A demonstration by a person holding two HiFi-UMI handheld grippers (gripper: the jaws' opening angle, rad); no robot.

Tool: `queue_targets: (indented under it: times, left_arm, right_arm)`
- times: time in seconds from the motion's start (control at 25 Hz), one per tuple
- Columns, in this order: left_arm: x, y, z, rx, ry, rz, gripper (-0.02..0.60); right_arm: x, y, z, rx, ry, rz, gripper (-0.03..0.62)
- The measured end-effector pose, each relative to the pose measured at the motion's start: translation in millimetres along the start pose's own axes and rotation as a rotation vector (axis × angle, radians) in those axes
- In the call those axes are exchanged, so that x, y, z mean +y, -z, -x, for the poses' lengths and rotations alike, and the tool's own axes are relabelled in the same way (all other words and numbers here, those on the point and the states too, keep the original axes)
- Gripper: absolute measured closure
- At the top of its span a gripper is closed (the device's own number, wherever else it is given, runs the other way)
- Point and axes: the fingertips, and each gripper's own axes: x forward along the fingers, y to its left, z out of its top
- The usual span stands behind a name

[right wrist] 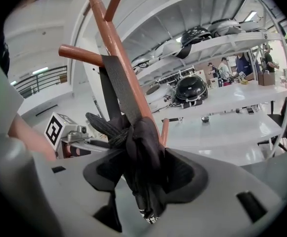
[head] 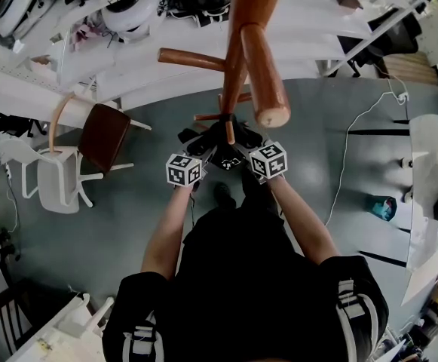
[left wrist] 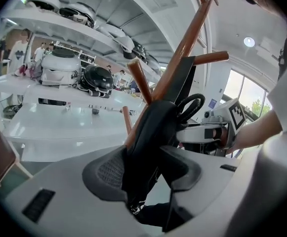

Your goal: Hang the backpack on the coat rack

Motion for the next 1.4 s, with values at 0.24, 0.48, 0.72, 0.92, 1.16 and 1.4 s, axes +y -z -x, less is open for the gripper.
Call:
queue_targets:
  times: [0.24,0.48,0.72,0.92,1.16,1.4]
  left_arm:
    - [2.4,-8.0,17.6,-0.053,-0.016,0.021,0.353]
    - [-4.4,-15.8,44.2,-0.117,0.008,0.065,0.354]
    - [-18.3,-23.8,76.3,-0.191,0.042,0.084,0.469]
    - [-48.5,-24.8,104.4,-0.196,0.077,-0.012,0.545]
    - [-70.7,-24.7,120.3,-0.158,0.106,-0.089,0.552]
    - [-91.4,-32.3,128.7,-0.169,0.13,-0.154,0.555]
  right_arm:
    - [2.9,3.4,14.5,-0.012,0.012,-0.01,0.293]
    - [8.0,14.6,35.2,-0.014,-0.003,-0.023,0.35]
    - [28.7,20.6,61.7,-0.023,-0.039,0.03,0.505]
    - [45.2,14.3,92.5,-0.069,-0.036,0.08,0.579]
    - [81.3,9.1,109.5,-0.031,-0.101,0.223,0.579]
    - [110.7,17.7,117.7,0.035,-0.149,0.376,0.58]
